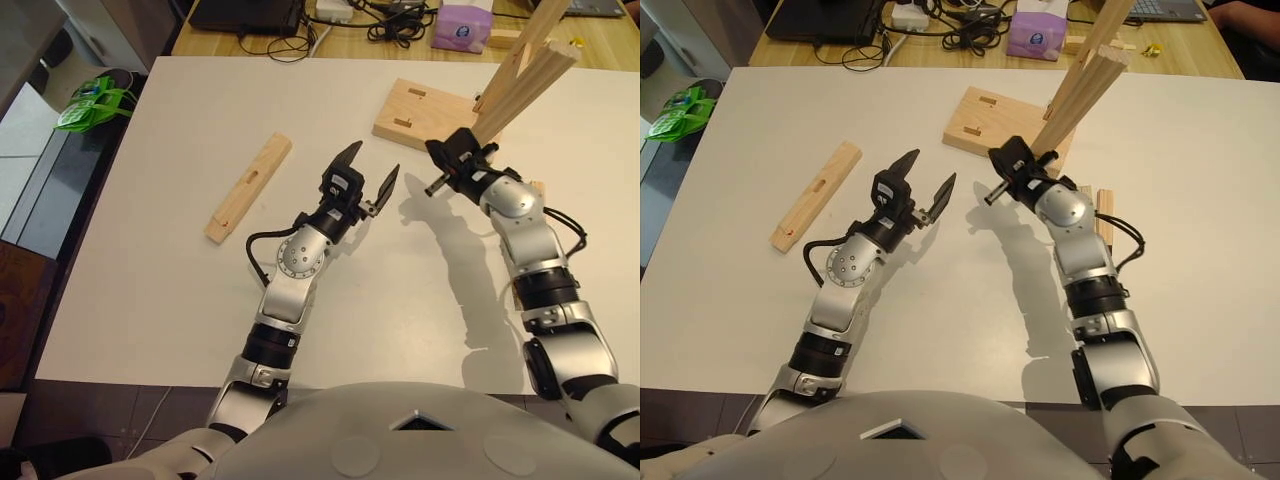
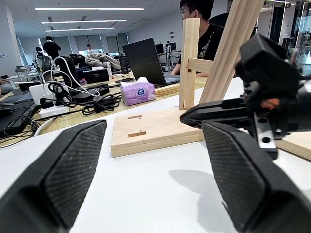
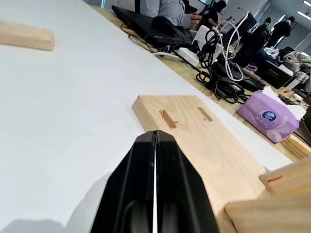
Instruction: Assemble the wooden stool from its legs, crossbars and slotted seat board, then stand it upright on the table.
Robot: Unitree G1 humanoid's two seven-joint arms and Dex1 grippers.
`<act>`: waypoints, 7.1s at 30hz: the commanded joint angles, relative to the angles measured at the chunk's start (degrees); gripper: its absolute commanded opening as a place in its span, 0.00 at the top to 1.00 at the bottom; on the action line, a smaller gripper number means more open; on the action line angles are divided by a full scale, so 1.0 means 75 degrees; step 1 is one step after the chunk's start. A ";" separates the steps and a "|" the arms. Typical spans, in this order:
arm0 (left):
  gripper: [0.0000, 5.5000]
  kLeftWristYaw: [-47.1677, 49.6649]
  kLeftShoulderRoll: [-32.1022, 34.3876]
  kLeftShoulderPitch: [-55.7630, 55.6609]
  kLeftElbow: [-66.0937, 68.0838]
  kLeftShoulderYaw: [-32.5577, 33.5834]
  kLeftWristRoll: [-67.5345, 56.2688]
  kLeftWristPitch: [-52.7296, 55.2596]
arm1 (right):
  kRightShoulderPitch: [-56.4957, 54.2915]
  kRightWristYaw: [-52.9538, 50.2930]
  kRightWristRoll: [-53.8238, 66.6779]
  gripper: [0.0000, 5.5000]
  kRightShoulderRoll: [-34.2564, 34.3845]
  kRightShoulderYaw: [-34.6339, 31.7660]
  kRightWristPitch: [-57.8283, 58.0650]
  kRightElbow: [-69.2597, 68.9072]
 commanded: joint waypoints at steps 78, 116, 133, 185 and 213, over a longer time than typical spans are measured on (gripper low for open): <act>0.34 0.0041 -0.0135 -0.0162 0.0662 0.0081 0.0127 -0.0688 | -0.2378 -0.3082 0.0270 1.00 0.0901 -0.1710 -0.1041 0.5895; 0.34 0.0139 -0.0196 -0.0202 0.1043 0.0110 0.0142 -0.0911 | -0.1171 -0.4434 0.0680 1.00 -0.0854 -0.3014 -0.0501 0.3937; 0.34 0.0211 -0.0313 -0.0314 0.1319 0.0072 0.0192 -0.1125 | -0.2812 -0.0792 0.0003 1.00 0.0049 -0.0765 0.1317 0.4735; 0.34 0.0393 -0.0189 -0.0515 0.1489 0.0426 0.0209 -0.1328 | 0.0142 0.4961 0.0122 1.00 -0.2036 0.1250 0.2857 -0.0097; 0.34 0.0263 -0.0120 -0.0634 0.1562 0.0474 0.0136 -0.1513 | 0.0191 0.4369 0.2506 1.00 -0.2126 -0.0992 0.1476 -0.2943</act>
